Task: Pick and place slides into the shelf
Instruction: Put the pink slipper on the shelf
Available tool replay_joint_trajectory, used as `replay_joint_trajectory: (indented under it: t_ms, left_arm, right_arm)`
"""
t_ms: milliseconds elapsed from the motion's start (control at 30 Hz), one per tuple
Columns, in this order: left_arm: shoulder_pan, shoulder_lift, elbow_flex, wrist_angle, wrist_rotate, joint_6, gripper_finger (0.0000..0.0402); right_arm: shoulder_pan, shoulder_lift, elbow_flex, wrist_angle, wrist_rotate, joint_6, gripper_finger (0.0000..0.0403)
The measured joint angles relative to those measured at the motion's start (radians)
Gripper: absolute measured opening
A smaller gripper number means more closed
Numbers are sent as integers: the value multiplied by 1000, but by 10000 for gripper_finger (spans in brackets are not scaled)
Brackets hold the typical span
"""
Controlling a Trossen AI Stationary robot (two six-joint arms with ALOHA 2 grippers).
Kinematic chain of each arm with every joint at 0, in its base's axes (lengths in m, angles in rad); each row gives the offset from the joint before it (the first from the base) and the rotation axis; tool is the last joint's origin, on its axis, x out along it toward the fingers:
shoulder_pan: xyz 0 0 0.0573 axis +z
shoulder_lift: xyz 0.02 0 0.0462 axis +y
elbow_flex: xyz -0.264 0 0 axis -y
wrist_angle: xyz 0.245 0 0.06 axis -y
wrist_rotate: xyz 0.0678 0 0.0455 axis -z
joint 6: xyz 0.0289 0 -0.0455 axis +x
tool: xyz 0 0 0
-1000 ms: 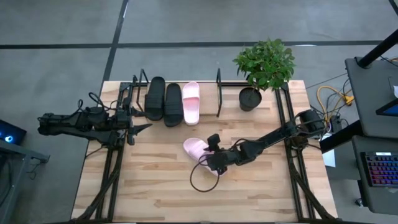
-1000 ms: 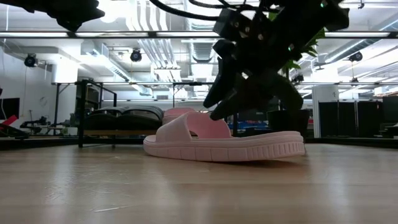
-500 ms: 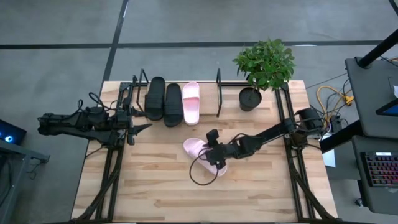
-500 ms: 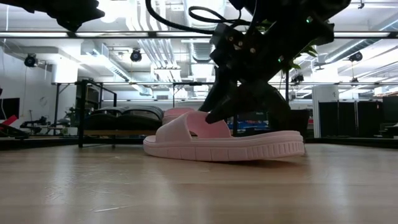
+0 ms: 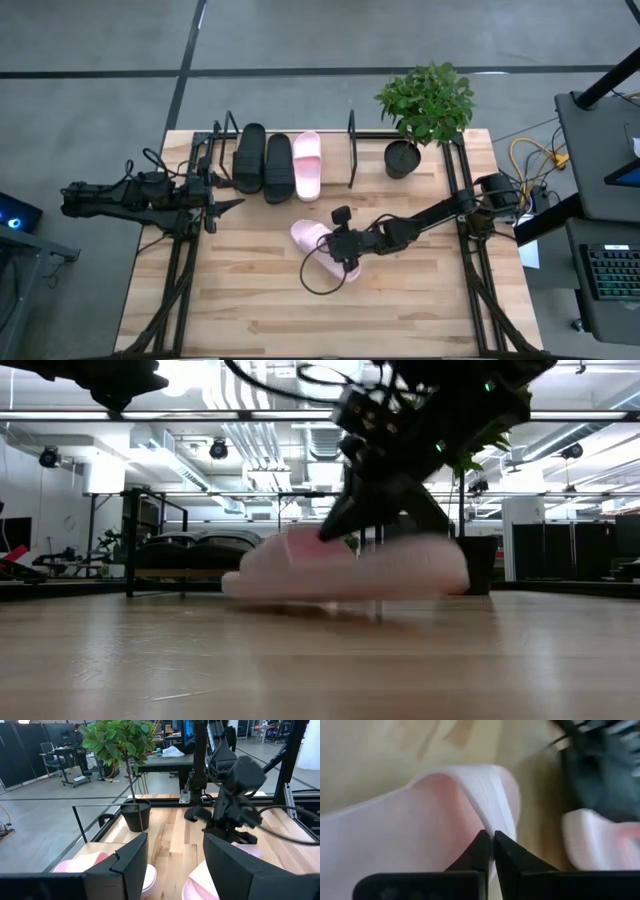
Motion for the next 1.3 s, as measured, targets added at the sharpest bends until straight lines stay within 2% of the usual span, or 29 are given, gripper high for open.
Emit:
replay_joint_trajectory:
  t_ms: [300, 500, 567, 733, 833, 933, 1300]
  left_arm:
    - [0, 0, 0, -1, 0, -1, 176]
    - [0, -2, 0, -6, 0, 0, 176]
    - [0, -3, 0, -5, 0, -1, 176]
    - [0, -12, 0, -11, 0, -1, 176]
    - [0, -20, 0, -28, 1, -1, 176]
    - [0, -30, 0, -35, 1, -1, 176]
    - [0, -63, 0, -35, 1, -3, 176]
  right_arm:
    - [22, -8, 190, -66, 307, -27, 9]
    - [-10, -10, 336, -62, 634, -120, 9]
    - [-44, -11, 367, -62, 693, -162, 9]
    - [-171, -11, 379, -97, 658, -173, 9]
    - [-250, -11, 359, -140, 587, -107, 9]
    - [-311, -9, 345, -180, 574, -57, 9]
    - [-391, -10, 278, -196, 546, -1, 9]
